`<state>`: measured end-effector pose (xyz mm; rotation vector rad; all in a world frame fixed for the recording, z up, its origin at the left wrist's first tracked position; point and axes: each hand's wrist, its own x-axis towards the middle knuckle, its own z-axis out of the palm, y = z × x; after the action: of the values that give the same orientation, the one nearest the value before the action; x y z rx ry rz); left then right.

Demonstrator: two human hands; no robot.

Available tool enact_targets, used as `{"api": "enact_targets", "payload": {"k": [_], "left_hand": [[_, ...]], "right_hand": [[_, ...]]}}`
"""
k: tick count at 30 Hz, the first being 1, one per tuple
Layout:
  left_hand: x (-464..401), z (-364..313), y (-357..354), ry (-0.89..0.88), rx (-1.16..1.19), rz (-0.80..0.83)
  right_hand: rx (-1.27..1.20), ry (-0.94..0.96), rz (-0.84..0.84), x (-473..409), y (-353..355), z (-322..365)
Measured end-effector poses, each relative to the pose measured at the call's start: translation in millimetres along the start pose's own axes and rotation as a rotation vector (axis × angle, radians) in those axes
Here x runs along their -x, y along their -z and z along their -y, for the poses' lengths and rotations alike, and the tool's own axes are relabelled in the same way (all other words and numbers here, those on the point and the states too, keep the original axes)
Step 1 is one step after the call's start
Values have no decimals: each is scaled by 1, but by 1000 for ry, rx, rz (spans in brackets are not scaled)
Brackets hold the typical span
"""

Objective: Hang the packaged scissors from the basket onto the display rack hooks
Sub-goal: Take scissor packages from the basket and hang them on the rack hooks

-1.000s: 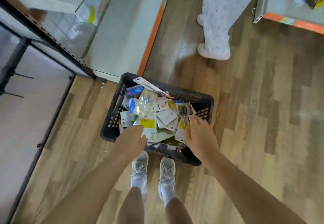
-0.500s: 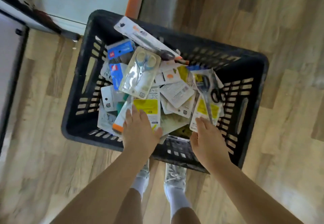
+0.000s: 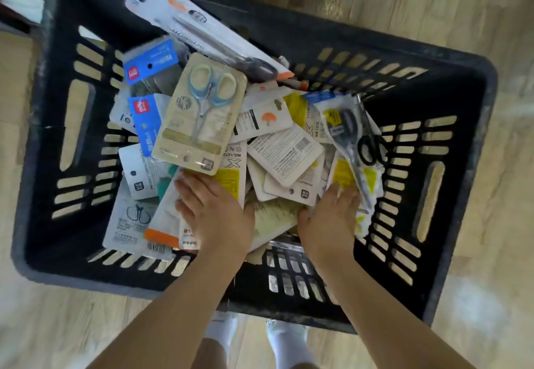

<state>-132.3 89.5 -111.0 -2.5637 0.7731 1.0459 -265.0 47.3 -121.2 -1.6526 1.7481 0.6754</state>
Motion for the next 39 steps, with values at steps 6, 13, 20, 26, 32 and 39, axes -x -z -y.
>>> {"api": "enact_targets", "payload": {"k": [6, 13, 20, 26, 32, 39], "left_hand": [[-4, 3, -3, -22, 41, 15], [14, 24, 19, -189, 41, 88], [51, 37, 51, -259, 207, 171], [93, 36, 94, -267, 451, 209], [126, 40, 140, -1, 1005, 343], [155, 48, 175, 11, 1389, 578]], "right_hand": [[21, -82, -78, -22, -8, -7], [59, 19, 53, -5, 19, -13], [-193, 27, -54, 32, 48, -29], [-769, -179, 148, 75, 97, -32], [-1162, -131, 295, 131, 153, -28], [-1413, 72, 439, 175, 194, -23]]}}
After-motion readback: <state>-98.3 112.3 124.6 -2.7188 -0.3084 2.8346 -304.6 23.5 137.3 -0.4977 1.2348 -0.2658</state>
